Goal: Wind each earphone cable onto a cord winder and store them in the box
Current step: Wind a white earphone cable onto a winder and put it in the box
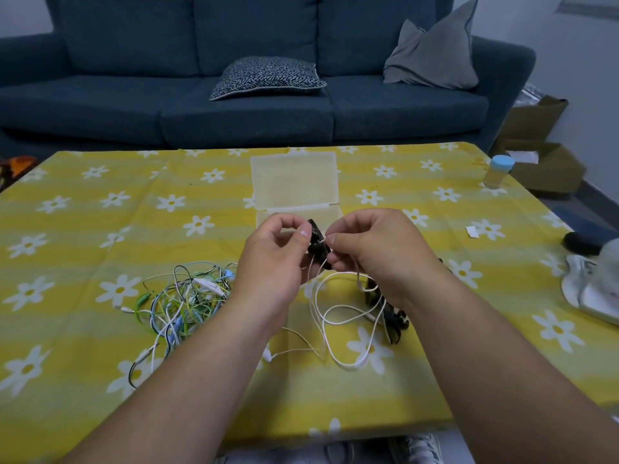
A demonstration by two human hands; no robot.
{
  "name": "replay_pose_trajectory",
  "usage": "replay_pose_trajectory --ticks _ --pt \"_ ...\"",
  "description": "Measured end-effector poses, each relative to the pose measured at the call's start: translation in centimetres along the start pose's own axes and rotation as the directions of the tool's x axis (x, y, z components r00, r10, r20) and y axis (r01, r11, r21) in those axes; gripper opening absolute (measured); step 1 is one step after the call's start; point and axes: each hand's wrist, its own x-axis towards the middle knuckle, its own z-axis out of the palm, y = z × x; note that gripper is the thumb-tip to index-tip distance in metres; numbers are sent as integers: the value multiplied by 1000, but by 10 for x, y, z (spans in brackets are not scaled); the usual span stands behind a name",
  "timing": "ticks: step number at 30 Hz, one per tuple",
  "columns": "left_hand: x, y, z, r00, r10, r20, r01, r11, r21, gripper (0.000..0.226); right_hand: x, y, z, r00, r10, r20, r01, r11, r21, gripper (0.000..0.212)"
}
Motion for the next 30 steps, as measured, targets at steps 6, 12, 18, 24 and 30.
replay_pose_trajectory --ticks 6,12,18,24,30 --pt "-3 3 -6 980 -39 195 43 999 -20 17 -2 -5 -4 998 51 29 -55 981 186 16" --pt "-3 3 -8 975 -52 218 63 997 -44 20 -2 -6 -7 999 37 -1 -36 975 218 15" --pt "-2 4 -13 958 -64 280 66 998 4 43 0 -7 -9 998 40 -42 -28 966 257 15" --pt "-2 9 -19 926 -91 365 116 992 -49 35 2 -11 -14 996 23 -87 8 938 346 18" --pt "-2 10 -24 917 -122 380 139 990 -19 29 7 -13 -16 982 6 -190 74 909 410 20"
